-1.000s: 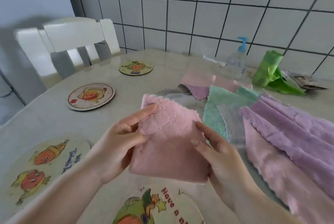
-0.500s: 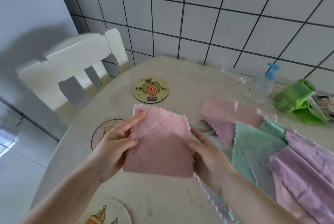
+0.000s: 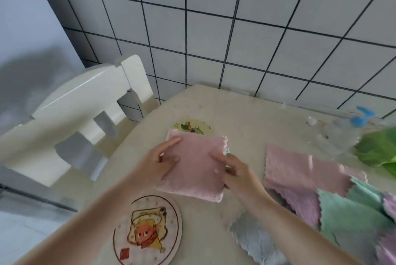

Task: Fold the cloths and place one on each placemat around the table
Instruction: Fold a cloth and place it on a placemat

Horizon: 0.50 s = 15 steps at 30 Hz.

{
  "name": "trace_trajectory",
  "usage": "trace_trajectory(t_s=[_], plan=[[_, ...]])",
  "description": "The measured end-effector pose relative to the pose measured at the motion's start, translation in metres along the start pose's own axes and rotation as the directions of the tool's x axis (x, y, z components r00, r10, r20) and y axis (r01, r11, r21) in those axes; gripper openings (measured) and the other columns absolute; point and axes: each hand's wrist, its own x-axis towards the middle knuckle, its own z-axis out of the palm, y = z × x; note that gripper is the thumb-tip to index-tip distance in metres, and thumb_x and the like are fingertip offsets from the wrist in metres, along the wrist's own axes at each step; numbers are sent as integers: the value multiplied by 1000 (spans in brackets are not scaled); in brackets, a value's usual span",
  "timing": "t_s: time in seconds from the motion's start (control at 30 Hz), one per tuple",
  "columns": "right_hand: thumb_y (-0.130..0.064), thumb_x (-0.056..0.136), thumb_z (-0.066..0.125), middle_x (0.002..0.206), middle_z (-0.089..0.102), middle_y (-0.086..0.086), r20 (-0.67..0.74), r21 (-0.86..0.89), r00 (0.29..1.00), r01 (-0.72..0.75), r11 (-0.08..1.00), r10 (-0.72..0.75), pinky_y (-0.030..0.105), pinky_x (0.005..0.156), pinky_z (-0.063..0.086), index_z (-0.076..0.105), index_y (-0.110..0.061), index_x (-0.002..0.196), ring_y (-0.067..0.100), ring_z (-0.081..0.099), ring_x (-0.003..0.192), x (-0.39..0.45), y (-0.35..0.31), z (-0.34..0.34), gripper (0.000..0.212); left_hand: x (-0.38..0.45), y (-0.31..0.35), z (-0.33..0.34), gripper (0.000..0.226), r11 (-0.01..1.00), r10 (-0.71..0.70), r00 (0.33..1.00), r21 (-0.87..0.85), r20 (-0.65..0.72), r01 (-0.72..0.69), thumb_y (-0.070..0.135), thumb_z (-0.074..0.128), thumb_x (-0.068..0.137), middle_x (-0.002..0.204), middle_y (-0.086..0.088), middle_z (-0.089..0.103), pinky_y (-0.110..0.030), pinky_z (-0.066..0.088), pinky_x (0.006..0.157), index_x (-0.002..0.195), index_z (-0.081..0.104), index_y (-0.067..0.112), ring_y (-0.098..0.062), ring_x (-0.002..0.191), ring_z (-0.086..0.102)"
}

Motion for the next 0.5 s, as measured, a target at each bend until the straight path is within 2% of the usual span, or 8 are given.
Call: trace_trajectory(t_s=[0.03,0.1,0.17,0.23,0.33,0.37,0.43,0.5], plan=[[-4,86,53,109,55,-20,34,-91,999,37,995,-34,28,87,51,55,-46,117,11,60,95,12,2,1,52,15,-4,0,46,998,2,1000,63,-4,-2,24,53,93,128,16,42,-15,33,86,135,41,36,-4,110,43],[-4,83,54,113,47,-27,58,-168,995,91,982,-82,17,84,47,44,-34,135,8,59,98,36,4,3,60,43,-12,-1,49,989,31,999,144,-4,-30,30,52,90,127,8,48,-18,30,87,138,40,29,-8,107,46],[-2,81,57,112,40,-32,44,-205,993,116,972,-110,10,80,44,38,-25,140,10,58,99,61,9,5,67,70,-23,-3,61,985,48,999,164,2,-47,41,49,80,127,-1,50,-19,30,89,138,41,25,-13,110,48],[-1,80,59,113,35,-33,31,-247,995,100,964,-95,6,75,42,34,-24,142,11,57,98,83,13,5,71,92,-33,-5,68,980,89,996,178,14,-90,44,53,77,130,-3,47,-16,29,94,139,41,20,-15,116,46],[1,78,60,126,33,-23,42,-215,998,54,975,-46,7,73,45,31,-22,144,2,54,96,107,23,6,76,114,-43,-1,60,976,160,987,147,29,-163,18,64,83,135,-4,42,-4,24,97,138,40,12,-16,123,42],[2,78,60,133,31,-21,38,-207,999,35,978,-28,8,75,46,31,-23,144,2,53,98,113,27,7,76,120,-47,0,60,974,171,985,143,35,-174,15,64,84,138,-6,41,-7,23,99,139,40,12,-20,128,41],[2,78,60,141,24,-19,-35,-190,999,3,982,-10,12,85,46,34,-24,142,6,51,109,119,34,10,74,127,-51,2,61,963,139,988,226,62,-149,20,64,87,147,-5,34,-15,21,103,141,37,18,-22,136,32],[0,78,59,135,31,-14,-180,-179,983,-16,984,-17,22,95,45,42,-25,137,8,49,114,118,39,11,66,129,-56,3,61,947,142,990,287,18,-141,20,64,86,151,-3,27,-18,20,105,141,38,22,-16,138,26]])
